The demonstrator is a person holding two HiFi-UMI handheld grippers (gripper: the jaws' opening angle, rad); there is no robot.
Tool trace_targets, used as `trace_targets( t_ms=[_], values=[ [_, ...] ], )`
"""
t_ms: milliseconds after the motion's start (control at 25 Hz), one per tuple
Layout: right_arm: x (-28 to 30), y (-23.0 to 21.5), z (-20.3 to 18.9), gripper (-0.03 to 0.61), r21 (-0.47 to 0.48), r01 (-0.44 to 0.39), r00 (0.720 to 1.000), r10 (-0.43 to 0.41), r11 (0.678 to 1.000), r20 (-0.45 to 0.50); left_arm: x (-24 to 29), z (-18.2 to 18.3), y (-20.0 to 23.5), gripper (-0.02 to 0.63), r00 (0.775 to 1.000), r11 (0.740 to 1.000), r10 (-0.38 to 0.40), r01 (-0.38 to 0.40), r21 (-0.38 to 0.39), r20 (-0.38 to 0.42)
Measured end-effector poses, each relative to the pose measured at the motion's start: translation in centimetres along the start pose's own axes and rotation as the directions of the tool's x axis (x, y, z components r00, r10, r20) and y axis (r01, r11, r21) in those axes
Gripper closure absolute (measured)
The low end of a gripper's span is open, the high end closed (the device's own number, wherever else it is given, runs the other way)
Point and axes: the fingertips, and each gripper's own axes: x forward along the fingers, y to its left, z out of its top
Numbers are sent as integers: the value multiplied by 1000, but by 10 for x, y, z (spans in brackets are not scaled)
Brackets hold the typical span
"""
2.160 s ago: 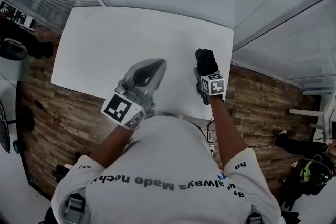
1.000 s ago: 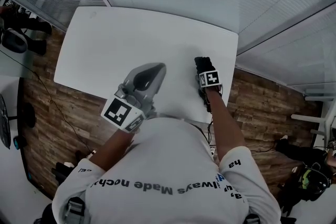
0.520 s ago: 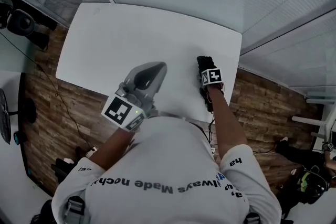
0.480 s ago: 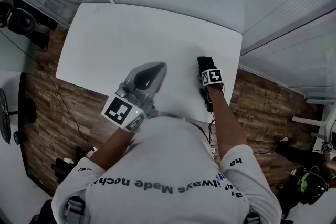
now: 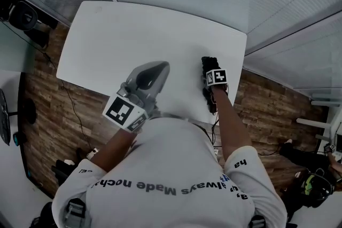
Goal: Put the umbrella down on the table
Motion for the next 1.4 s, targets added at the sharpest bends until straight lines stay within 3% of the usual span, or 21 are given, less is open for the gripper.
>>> trace_targets(
  t_ms=[840,1400],
  values=[
    [-17,-5,-11,291,34,16,999,-17,999,47,0,1,-12,611,1000,1000,-23,23,1,4],
    [-70,-1,1,318,41,-20,976,10,999,216,8,-1,-22,611,998,998,-58,58,-5,1]
  ],
)
